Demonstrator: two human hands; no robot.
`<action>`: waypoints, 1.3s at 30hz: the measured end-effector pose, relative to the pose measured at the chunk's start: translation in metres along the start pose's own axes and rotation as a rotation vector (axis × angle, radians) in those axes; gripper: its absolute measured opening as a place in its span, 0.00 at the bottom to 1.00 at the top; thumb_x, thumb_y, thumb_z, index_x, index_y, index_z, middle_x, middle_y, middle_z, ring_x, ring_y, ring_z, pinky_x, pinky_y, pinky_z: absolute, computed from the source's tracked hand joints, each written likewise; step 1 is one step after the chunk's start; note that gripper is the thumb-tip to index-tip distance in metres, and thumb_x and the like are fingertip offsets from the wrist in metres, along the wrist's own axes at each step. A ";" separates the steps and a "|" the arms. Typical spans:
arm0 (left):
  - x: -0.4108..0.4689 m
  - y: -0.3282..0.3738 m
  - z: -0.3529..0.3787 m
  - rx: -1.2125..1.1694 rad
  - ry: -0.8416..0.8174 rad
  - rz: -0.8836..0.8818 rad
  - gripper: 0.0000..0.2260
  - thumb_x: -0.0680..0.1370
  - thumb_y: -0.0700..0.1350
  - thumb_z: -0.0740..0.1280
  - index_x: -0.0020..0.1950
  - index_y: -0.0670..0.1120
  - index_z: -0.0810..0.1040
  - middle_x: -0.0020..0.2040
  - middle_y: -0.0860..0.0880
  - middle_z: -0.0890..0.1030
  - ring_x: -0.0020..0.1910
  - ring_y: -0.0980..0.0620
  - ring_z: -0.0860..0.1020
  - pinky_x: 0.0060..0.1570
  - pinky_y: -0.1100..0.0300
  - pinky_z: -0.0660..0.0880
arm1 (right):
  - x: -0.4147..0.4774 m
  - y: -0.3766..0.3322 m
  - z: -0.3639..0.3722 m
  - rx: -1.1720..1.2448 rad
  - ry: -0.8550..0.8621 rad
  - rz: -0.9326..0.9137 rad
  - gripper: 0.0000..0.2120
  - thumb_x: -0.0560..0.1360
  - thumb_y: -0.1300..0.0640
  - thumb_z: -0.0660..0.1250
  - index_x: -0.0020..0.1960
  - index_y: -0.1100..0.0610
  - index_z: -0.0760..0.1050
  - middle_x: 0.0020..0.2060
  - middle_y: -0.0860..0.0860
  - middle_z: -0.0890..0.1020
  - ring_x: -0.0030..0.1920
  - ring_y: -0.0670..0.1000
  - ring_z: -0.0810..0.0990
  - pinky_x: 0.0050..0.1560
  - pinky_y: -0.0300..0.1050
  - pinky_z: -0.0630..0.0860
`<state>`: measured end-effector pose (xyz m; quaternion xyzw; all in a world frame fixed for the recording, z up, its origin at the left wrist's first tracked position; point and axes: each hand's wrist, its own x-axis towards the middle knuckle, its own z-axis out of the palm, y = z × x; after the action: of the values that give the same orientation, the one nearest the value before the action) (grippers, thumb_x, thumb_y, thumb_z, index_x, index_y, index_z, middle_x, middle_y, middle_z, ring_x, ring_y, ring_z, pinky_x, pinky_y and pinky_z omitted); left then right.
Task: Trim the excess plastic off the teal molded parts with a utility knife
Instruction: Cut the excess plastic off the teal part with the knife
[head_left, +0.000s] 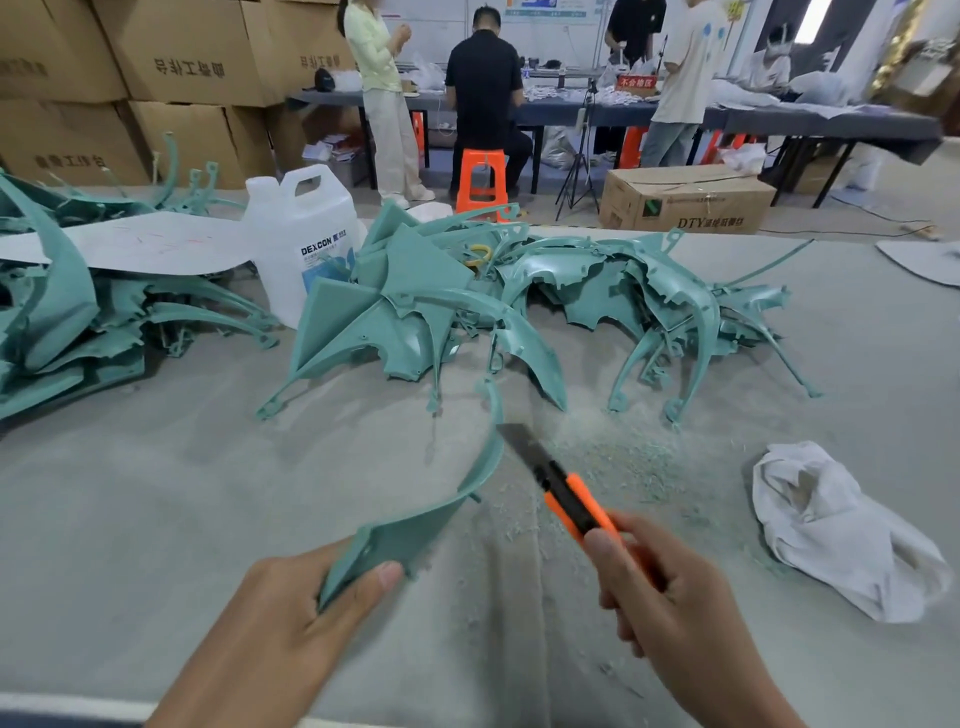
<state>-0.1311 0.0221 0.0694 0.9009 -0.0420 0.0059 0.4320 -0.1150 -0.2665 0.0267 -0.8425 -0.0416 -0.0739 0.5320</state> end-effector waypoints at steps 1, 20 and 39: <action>0.002 0.001 0.002 0.050 0.020 0.025 0.04 0.74 0.61 0.65 0.45 0.71 0.78 0.32 0.59 0.79 0.29 0.65 0.72 0.31 0.73 0.67 | -0.006 -0.006 0.005 -0.022 -0.035 -0.023 0.24 0.70 0.26 0.62 0.59 0.37 0.78 0.30 0.50 0.81 0.24 0.45 0.76 0.27 0.42 0.75; -0.035 0.001 -0.037 -0.108 0.037 -0.027 0.30 0.49 0.73 0.74 0.43 0.56 0.88 0.33 0.49 0.85 0.37 0.47 0.85 0.42 0.49 0.80 | 0.054 0.012 -0.025 -0.373 0.071 -0.033 0.12 0.78 0.36 0.62 0.53 0.40 0.78 0.29 0.49 0.79 0.27 0.49 0.78 0.31 0.53 0.78; 0.023 -0.050 0.029 0.513 -0.247 0.219 0.28 0.64 0.67 0.75 0.63 0.64 0.77 0.58 0.65 0.76 0.53 0.61 0.76 0.51 0.68 0.65 | 0.029 0.068 0.025 -0.013 0.322 0.060 0.11 0.75 0.35 0.61 0.52 0.36 0.77 0.32 0.47 0.82 0.25 0.49 0.77 0.26 0.53 0.78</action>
<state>-0.1052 0.0290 0.0129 0.9646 -0.1881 -0.0468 0.1787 -0.0745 -0.2735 -0.0395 -0.8241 0.0698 -0.1924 0.5282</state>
